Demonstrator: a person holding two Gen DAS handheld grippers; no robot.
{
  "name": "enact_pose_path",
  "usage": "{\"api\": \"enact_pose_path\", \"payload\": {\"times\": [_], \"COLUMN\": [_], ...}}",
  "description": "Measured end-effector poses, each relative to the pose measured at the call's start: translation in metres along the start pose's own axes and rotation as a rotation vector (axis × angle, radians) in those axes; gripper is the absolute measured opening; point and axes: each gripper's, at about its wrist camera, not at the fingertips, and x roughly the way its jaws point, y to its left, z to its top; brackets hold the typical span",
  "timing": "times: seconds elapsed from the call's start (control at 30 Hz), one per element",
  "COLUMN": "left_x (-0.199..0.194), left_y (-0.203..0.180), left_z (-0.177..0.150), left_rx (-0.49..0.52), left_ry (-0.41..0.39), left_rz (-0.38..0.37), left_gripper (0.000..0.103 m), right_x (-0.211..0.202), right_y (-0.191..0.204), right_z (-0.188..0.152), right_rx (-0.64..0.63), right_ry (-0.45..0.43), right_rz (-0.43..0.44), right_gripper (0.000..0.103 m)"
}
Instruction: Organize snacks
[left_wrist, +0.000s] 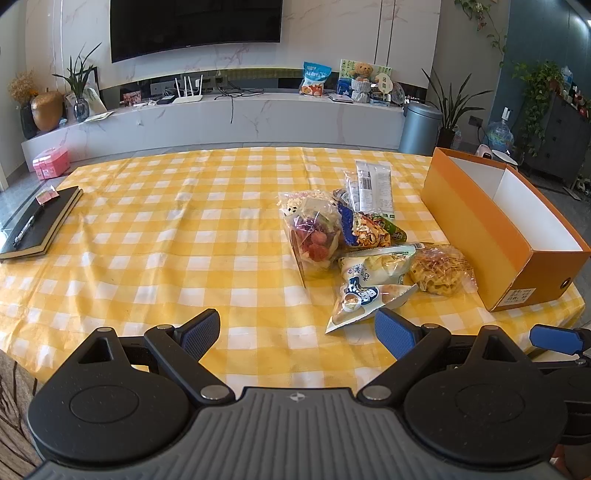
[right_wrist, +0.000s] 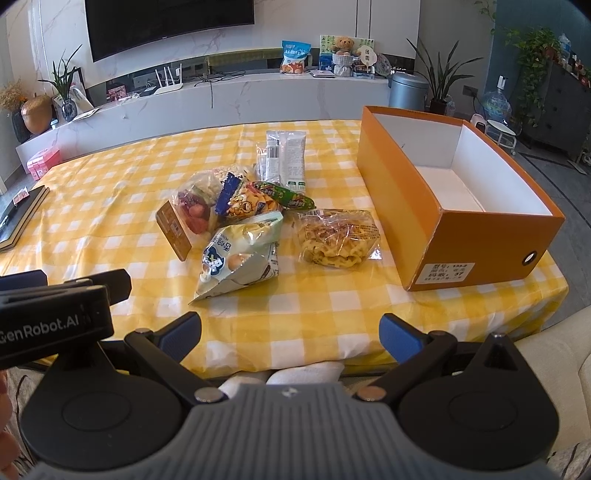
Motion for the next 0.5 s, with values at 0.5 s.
{"api": "enact_pose_path", "payload": {"times": [0.5], "left_x": [0.0005], "left_y": [0.0031], "left_z": [-0.0007], "left_rx": [0.006], "left_ry": [0.004], "left_rz": [0.0], "left_gripper": [0.103], "right_x": [0.0018], "right_y": [0.0017], "right_z": [-0.0005], "right_rx": [-0.001], "right_ry": [0.007], "right_rz": [0.013], "right_gripper": [0.1]}}
